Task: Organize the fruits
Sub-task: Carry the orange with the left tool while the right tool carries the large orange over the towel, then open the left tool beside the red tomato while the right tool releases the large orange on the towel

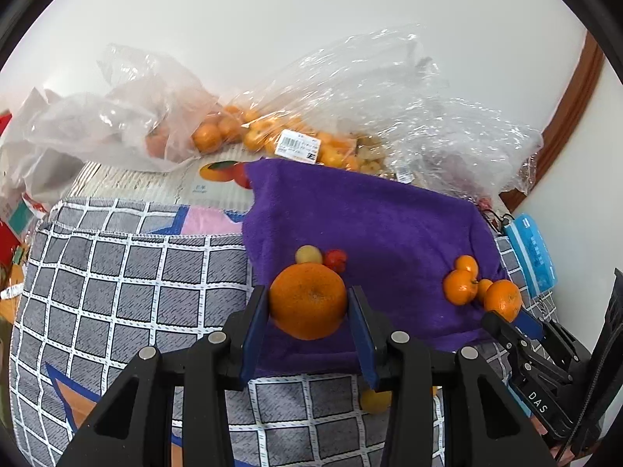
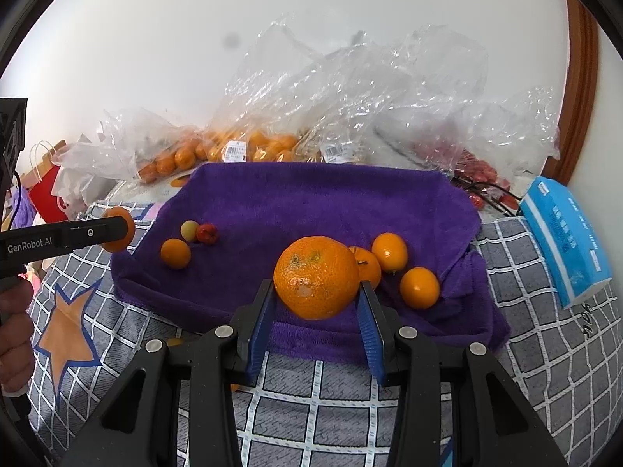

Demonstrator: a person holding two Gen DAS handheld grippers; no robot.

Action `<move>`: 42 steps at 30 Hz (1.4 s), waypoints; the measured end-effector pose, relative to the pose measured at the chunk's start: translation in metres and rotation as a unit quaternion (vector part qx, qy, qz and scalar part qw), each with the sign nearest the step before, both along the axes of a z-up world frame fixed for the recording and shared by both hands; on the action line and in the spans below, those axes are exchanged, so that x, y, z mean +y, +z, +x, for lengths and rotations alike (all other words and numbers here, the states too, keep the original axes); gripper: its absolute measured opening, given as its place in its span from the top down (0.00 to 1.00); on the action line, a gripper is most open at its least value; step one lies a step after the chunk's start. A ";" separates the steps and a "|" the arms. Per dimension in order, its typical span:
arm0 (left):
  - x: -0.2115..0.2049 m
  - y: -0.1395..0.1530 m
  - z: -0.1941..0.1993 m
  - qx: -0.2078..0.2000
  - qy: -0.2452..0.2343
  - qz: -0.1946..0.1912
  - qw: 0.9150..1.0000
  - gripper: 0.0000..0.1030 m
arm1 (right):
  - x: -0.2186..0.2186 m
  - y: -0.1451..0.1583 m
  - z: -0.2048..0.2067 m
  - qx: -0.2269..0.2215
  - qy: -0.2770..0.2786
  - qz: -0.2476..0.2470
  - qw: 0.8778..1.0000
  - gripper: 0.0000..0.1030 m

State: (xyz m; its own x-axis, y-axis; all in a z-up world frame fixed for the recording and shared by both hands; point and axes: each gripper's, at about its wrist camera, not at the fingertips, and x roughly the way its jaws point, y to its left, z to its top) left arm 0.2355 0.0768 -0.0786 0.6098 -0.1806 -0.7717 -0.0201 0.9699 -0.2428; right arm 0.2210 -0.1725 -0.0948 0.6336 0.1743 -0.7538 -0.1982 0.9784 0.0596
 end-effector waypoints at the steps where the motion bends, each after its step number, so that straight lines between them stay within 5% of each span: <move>1: 0.001 -0.002 0.001 0.002 0.001 0.000 1.000 0.62 | 0.000 -0.002 0.002 0.002 0.000 0.001 1.000 0.60; 24: -0.039 -0.024 0.020 0.030 -0.064 -0.026 0.997 0.62 | 0.004 -0.034 0.025 0.035 0.012 0.007 0.999 0.59; 42: -0.046 -0.049 0.029 0.069 -0.062 -0.022 0.995 0.62 | 0.004 -0.042 0.027 0.042 0.017 0.007 0.999 0.59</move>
State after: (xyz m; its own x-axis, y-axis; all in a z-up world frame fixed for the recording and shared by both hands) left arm 0.2647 0.0309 -0.1281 0.4700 -0.2832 -0.8360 0.0626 0.9555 -0.2884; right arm 0.2480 -0.1688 -0.1368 0.5613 0.2052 -0.8017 -0.2242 0.9702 0.0913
